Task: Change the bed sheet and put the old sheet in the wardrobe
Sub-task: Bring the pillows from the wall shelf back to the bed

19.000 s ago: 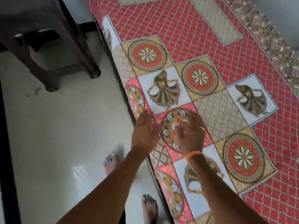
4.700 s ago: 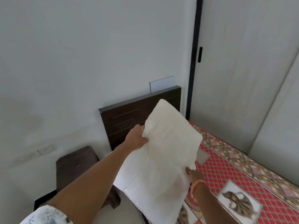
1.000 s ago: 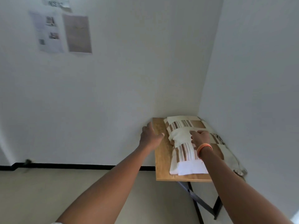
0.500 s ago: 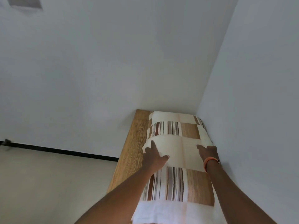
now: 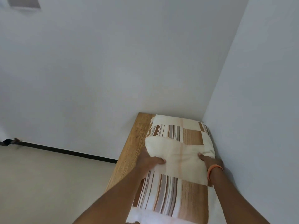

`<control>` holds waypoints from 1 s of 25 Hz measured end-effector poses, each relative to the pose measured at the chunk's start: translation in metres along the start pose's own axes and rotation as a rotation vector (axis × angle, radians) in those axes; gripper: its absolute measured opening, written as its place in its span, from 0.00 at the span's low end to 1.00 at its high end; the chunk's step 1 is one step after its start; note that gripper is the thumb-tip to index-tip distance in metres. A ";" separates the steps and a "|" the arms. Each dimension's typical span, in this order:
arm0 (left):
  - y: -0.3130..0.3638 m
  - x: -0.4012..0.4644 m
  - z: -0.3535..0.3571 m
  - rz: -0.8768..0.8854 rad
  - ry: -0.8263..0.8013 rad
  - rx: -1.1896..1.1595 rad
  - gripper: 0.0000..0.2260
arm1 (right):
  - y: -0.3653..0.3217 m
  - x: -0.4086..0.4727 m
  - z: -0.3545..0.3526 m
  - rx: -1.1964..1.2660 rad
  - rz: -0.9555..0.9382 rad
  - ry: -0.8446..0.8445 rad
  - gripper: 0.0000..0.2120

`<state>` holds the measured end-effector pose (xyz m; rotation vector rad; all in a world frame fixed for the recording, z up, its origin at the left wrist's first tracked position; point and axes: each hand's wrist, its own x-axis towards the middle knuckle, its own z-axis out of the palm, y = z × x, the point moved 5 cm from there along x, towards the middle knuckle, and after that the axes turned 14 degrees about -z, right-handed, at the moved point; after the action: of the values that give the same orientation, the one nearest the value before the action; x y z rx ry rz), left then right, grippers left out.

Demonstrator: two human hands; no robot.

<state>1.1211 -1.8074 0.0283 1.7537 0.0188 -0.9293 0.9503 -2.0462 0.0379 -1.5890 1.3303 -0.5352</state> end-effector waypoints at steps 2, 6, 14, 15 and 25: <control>0.025 -0.019 -0.029 0.079 0.035 -0.044 0.43 | -0.033 -0.016 0.012 0.088 -0.063 -0.025 0.42; 0.054 -0.072 -0.110 0.191 0.189 -0.106 0.39 | -0.095 -0.073 0.044 0.226 -0.164 -0.121 0.40; -0.003 -0.286 -0.311 0.272 0.590 -0.039 0.35 | -0.137 -0.297 0.156 0.470 -0.233 -0.565 0.27; -0.019 -0.314 -0.335 0.273 0.634 -0.022 0.35 | -0.135 -0.330 0.169 0.475 -0.231 -0.617 0.29; -0.282 -0.643 -0.540 0.011 1.183 0.069 0.35 | -0.039 -0.757 0.301 0.332 -0.184 -1.202 0.24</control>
<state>0.8603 -0.9859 0.2316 2.1235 0.7365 0.2244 0.9789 -1.2352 0.1183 -1.3456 0.1744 0.1359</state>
